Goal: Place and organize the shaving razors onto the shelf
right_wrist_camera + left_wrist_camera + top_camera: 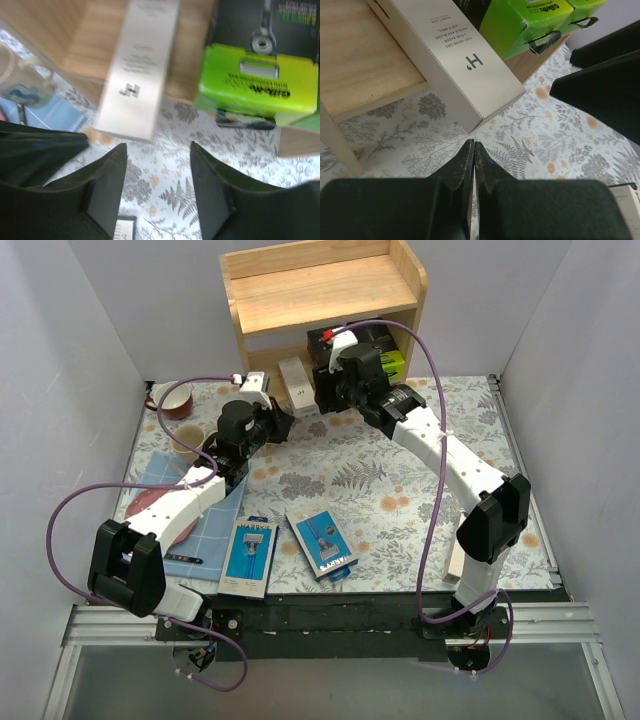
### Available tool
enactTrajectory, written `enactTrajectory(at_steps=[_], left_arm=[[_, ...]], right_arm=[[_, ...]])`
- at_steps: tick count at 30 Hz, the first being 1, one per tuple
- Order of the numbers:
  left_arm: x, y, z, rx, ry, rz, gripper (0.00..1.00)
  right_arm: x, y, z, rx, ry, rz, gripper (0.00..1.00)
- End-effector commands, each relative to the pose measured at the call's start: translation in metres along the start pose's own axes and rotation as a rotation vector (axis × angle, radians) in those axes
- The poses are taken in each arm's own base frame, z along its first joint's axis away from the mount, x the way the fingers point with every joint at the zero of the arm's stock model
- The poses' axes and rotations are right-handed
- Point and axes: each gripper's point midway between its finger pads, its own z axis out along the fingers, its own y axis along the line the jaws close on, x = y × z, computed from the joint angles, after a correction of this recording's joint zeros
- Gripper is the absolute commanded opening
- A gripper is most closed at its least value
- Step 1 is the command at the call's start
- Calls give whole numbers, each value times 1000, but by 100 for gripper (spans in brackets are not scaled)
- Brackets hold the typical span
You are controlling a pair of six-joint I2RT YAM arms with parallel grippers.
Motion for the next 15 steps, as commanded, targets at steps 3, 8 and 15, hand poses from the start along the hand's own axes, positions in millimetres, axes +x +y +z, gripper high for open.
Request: enactTrajectory(at_steps=[3, 8, 15], left_arm=[[-52, 17, 0, -162, -174, 182, 0], [-68, 26, 5, -233, -248, 235, 0], [-71, 29, 25, -247, -268, 258, 0]], right_arm=[[16, -18, -3, -90, -30, 5, 46], [31, -8, -7, -156, -35, 16, 23], [39, -4, 0, -177, -34, 53, 22]])
